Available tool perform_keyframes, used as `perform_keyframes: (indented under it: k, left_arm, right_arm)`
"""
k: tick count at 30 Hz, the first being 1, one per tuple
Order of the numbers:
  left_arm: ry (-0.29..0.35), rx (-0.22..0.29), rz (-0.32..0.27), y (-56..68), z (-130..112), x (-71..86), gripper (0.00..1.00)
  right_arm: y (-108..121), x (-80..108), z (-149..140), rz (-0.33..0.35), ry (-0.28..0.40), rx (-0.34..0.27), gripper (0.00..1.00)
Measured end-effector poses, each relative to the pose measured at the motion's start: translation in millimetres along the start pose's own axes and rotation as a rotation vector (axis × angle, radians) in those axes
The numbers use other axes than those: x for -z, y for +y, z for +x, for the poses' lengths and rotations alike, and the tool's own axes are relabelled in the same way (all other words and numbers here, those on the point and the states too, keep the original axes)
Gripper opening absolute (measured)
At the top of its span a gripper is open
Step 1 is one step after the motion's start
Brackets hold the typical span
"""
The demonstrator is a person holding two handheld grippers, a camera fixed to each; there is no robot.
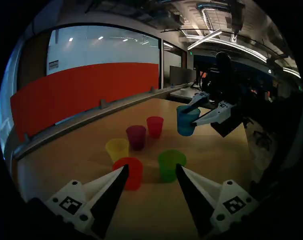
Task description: Pour water
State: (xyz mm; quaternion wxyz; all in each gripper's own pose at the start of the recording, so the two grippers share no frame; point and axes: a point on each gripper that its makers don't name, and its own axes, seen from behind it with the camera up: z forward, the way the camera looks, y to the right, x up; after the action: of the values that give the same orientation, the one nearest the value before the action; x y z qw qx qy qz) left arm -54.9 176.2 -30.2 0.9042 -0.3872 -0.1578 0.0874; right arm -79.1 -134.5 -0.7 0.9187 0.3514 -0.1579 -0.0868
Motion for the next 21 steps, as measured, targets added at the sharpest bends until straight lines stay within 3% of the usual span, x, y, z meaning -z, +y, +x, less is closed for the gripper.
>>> perform_keyframes:
  k: [21]
  left_arm:
    - [0.015, 0.001, -0.016, 4.6, 7, -6.2, 0.86]
  right_arm:
    - [3, 30.0, 89, -0.006, 0.243, -0.002, 0.89]
